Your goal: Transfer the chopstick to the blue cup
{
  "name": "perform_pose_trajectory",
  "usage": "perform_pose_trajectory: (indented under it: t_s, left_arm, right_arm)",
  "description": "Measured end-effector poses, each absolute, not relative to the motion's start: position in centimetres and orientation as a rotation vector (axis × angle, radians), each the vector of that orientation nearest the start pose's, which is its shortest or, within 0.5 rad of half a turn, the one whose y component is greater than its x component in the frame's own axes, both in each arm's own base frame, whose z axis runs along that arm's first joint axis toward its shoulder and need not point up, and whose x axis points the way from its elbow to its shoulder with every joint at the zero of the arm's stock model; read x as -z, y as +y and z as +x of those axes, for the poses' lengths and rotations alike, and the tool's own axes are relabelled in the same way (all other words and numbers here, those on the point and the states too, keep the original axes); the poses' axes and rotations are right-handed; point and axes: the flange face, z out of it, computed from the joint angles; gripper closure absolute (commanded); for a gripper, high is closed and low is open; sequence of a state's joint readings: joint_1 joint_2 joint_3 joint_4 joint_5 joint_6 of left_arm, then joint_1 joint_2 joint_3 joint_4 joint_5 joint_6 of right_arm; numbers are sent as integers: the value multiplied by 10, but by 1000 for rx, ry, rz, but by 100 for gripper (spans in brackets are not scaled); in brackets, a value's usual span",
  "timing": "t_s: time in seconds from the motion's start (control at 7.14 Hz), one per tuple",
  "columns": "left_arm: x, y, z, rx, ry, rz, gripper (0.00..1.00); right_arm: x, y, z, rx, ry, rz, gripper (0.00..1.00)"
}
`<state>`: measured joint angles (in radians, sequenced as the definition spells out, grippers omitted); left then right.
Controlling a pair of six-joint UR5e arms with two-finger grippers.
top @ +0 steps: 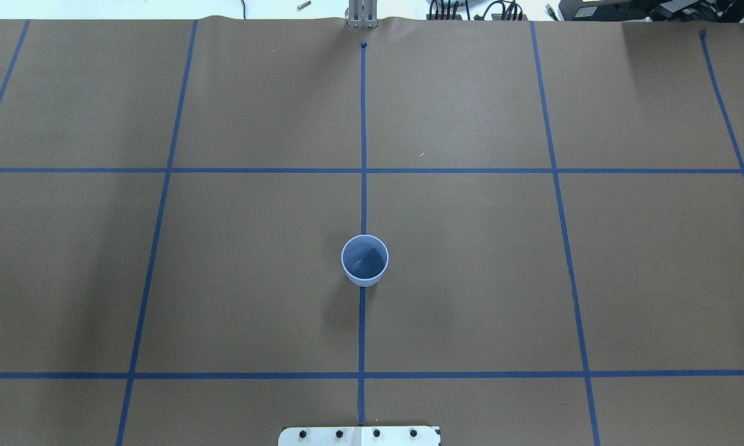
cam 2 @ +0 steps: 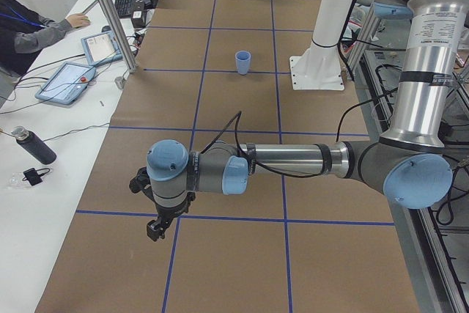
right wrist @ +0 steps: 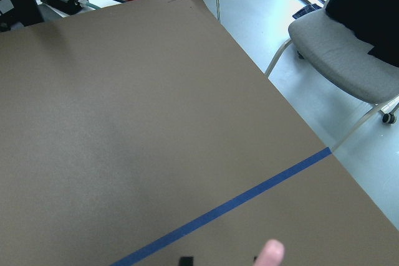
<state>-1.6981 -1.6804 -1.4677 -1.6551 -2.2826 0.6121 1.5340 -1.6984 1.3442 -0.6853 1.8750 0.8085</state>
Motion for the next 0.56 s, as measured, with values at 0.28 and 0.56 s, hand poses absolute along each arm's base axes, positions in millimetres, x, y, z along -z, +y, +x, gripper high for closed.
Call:
perform_pose_trajectory:
  t_s: [0.28,0.56]
  left_arm:
    - [-647,-531,-137,-496,639,344,1]
    - [-648,-531,-137,-495,640,343,1]
  right_arm:
    - [-746,-451,87,-657,-508,382,100]
    - [-733,-451,87,-644,-532,414,100]
